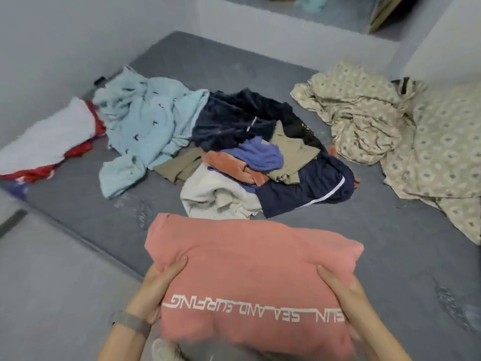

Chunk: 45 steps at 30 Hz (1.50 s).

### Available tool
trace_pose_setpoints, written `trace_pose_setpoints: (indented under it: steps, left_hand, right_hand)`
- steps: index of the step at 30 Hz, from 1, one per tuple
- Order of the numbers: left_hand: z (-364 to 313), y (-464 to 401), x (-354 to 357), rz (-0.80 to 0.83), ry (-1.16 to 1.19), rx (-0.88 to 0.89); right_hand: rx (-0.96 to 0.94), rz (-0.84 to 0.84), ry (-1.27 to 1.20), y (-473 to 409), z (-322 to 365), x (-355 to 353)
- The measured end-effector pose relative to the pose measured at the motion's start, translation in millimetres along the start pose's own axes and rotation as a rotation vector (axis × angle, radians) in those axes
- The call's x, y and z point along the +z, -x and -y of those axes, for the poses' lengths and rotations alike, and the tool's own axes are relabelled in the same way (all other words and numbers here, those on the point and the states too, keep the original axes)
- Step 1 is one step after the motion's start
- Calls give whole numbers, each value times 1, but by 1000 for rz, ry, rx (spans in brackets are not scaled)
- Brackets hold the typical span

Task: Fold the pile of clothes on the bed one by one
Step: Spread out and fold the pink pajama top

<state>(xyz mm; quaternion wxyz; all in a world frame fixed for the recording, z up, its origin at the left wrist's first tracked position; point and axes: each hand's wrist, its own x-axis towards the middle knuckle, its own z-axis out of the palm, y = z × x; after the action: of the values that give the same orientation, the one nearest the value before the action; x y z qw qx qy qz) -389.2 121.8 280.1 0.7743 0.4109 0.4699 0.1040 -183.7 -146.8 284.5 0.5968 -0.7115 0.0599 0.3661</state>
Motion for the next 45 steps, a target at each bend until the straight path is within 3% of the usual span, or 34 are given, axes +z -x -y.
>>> trace_pose_setpoints:
  steps: [5,10,19,26,34,40,45]
  left_hand:
    - [-96,51,-138,-193,192,115]
    - [-167,86,-268,-303,298,205]
    - [-248,79,-396,-439,418,274]
    - [-321,-34,-471,-386,376,235]
    - [-401,-206,-550,-342,508,139]
    - [-426,-333,-608,-384,556,96]
    - [-418,-450,-649,-326,542,-5]
  right_hand:
    - [-12,263,81,12,90,177]
    - [-101,439,147,31,132,362]
    - [-75,685,324,28,188,565]
    - [-46,613,398,-65,215,689]
    - [-50,505,562,-195,240,852]
    - [-145,503,776,-306,254,972]
    - [-278,483,950,-414,241,1059]
